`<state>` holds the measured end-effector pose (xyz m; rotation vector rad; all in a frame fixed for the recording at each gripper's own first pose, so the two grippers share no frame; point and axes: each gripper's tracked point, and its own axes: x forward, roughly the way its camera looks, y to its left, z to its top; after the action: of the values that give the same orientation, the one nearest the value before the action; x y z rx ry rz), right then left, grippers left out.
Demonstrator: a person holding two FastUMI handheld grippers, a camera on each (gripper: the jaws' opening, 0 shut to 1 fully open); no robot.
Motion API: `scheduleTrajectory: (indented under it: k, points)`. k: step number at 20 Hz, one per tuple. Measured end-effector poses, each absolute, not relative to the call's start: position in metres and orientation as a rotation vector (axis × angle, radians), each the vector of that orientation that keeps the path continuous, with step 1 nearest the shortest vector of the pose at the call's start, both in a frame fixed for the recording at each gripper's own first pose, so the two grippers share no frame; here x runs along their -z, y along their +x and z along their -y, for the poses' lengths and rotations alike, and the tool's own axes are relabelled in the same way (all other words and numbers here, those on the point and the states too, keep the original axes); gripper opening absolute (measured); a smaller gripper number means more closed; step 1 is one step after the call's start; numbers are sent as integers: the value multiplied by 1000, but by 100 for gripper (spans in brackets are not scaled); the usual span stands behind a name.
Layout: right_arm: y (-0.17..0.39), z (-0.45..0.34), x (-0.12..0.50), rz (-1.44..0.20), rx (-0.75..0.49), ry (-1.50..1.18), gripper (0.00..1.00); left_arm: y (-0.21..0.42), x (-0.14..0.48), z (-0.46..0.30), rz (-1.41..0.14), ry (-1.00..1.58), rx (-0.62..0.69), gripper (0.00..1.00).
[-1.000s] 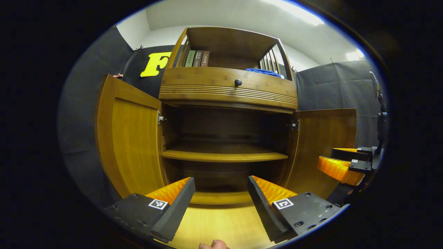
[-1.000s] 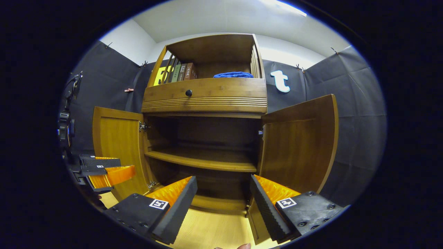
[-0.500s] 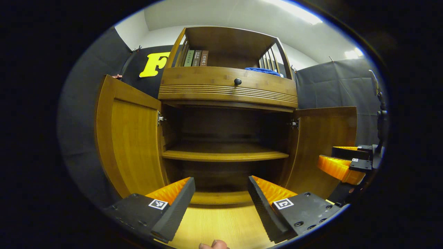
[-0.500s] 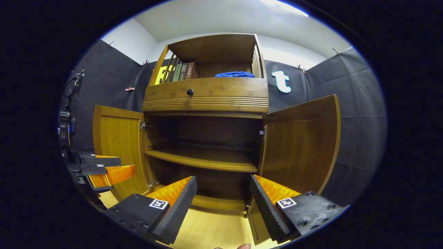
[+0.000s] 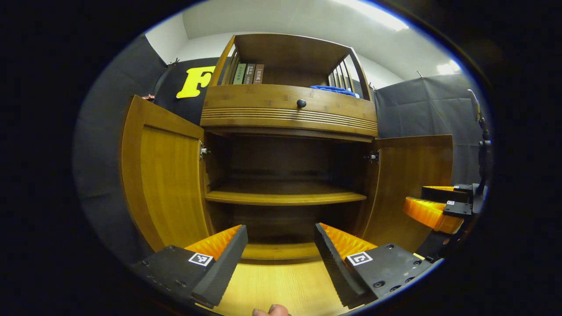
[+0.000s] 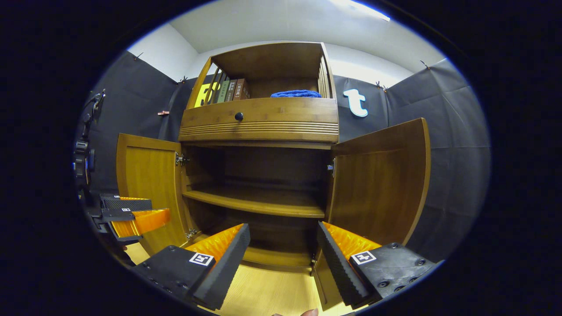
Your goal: Open the right door of the double-door shoe cabinet with the right hand, and open the left door with the left hand.
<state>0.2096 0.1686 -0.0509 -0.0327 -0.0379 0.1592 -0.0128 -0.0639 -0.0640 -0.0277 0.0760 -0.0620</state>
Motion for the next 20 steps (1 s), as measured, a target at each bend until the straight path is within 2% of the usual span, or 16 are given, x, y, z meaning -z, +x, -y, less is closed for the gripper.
scheduleTrajectory:
  k: [4,17,19,20]
  points:
    - [209,-169,51,38,-160,-34,98,-13,65,63,-78,-30,60,93]
    - [208,-169,50,42,-156,-34,98,-14,63,61,-71,-27,56,95]
    - [207,-169,50,42,-156,-34,95,-16,63,61,-71,-26,55,95]
    - [207,-169,50,42,-156,-34,98,-16,64,61,-72,-26,55,95]
